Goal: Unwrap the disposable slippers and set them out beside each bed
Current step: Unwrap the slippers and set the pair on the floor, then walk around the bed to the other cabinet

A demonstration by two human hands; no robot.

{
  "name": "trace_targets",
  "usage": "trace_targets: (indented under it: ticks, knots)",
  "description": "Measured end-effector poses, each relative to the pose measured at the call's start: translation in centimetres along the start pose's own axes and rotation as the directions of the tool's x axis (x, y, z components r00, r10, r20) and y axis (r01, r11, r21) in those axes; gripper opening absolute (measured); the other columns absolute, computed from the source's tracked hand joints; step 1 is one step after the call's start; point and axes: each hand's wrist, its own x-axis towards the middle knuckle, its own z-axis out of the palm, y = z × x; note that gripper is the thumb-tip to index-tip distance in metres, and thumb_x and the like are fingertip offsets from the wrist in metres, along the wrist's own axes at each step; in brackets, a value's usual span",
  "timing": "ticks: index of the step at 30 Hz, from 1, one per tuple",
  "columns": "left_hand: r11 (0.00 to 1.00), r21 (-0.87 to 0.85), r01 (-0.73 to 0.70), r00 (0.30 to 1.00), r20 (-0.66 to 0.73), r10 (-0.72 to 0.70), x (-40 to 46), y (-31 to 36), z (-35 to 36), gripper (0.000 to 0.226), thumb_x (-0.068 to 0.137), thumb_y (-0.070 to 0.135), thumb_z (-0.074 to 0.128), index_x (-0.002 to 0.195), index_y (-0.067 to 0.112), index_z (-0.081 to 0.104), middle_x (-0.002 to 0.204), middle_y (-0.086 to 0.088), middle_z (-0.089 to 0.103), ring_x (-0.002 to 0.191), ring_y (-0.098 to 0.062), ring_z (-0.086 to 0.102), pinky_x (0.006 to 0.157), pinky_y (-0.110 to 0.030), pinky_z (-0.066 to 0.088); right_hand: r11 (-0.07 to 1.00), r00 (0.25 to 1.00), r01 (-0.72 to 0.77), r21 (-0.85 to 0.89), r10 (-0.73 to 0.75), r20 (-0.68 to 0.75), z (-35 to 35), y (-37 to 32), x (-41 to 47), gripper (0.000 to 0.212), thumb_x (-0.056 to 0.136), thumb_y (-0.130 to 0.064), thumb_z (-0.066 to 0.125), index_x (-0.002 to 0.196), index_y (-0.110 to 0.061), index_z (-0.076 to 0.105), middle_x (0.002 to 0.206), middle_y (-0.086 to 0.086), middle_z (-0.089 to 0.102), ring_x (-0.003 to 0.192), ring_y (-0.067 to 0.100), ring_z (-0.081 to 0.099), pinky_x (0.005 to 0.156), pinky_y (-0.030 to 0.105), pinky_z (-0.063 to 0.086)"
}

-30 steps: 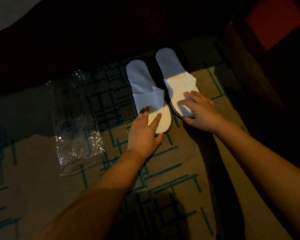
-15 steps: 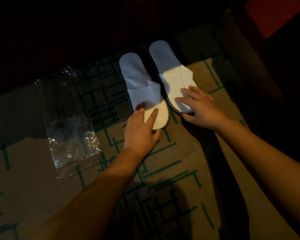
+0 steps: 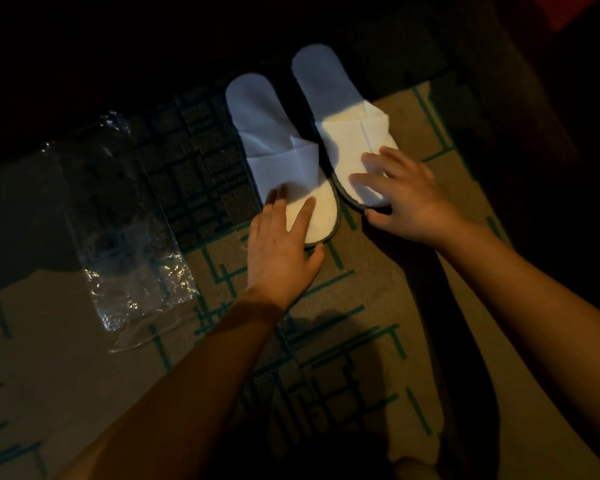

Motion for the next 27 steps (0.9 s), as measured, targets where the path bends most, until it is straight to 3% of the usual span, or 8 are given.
trace_targets:
  ticks: [5, 9, 13, 17, 23, 27]
  knots:
    - [0.999, -0.047, -0.012, 0.995, 0.097, 0.017, -0.5, 0.0, -2.0, 0.072, 0.077, 0.050, 0.040, 0.139, 0.016, 0.032, 0.151, -0.020, 0.026, 0.141, -0.034, 0.022, 0.111, -0.052, 0.028, 0.999, 0.990, -0.041, 0.036, 0.046, -0.131, -0.1, -1.6, -1.8, 0.052, 0.079, -0.027, 0.064, 0.130, -0.020, 0.052, 0.145, 0.008, 0.042, 0.139, 0.029, 0.028, 0.108, 0.044, 0.024]
    - [0.991, -0.123, 0.050, 0.982, 0.186, -0.027, -2.3, 0.2, -5.4, 0.074, 0.077, 0.049, 0.043, 0.142, 0.017, 0.028, 0.152, -0.017, 0.026, 0.141, -0.032, 0.021, 0.113, -0.048, 0.025, 0.987, 0.985, -0.105, 0.124, 0.120, -0.127, -1.2, -4.4, -4.1, 0.048, 0.074, -0.029, 0.057, 0.120, -0.013, 0.060, 0.118, 0.017, 0.062, 0.113, 0.038, 0.054, 0.090, 0.046, 0.043]
    - [0.976, -0.119, 0.181, 0.914, 0.388, -0.122, -5.3, 1.4, -11.4, 0.063, 0.083, 0.043, 0.049, 0.140, 0.025, 0.030, 0.137, -0.012, 0.050, 0.124, -0.031, 0.047, 0.101, -0.042, 0.042, 0.930, 0.964, -0.249, 0.272, 0.264, -0.020, -4.7, -8.6, -8.2, 0.045, 0.079, -0.024, 0.061, 0.123, -0.013, 0.057, 0.113, 0.017, 0.065, 0.105, 0.036, 0.059, 0.086, 0.043, 0.048]
    - [0.950, -0.049, 0.307, 0.802, 0.552, -0.231, -9.3, 1.8, -19.0, 0.046, 0.082, 0.045, 0.049, 0.123, 0.023, 0.050, 0.118, -0.012, 0.064, 0.108, -0.033, 0.059, 0.092, -0.042, 0.049, 0.849, 0.921, -0.389, 0.357, 0.364, 0.138, -10.7, -13.6, -13.1, 0.044, 0.080, -0.024, 0.061, 0.124, -0.016, 0.056, 0.115, 0.012, 0.064, 0.104, 0.032, 0.060, 0.084, 0.036, 0.047]
    - [0.915, -0.101, 0.392, 0.752, 0.609, -0.254, -15.8, 3.7, -35.2, 0.040, 0.083, 0.044, 0.048, 0.117, 0.023, 0.051, 0.113, -0.008, 0.064, 0.102, -0.029, 0.059, 0.088, -0.040, 0.050, 0.814, 0.860, -0.496, 0.303, 0.410, 0.306, -23.2, -21.6, -20.4, 0.045, 0.082, -0.031, 0.059, 0.125, -0.019, 0.054, 0.116, 0.012, 0.065, 0.108, 0.032, 0.058, 0.083, 0.036, 0.048]
    - [0.872, -0.181, 0.455, 0.795, 0.523, -0.307, -20.2, 5.8, -48.0, 0.044, 0.086, 0.041, 0.049, 0.124, 0.021, 0.049, 0.107, -0.003, 0.063, 0.098, -0.021, 0.060, 0.084, -0.038, 0.053, 0.818, 0.843, -0.500, 0.284, 0.385, 0.375, -33.2, -28.1, -24.2, 0.045, 0.082, -0.036, 0.056, 0.125, -0.026, 0.052, 0.116, 0.002, 0.063, 0.104, 0.023, 0.059, 0.084, 0.037, 0.051]
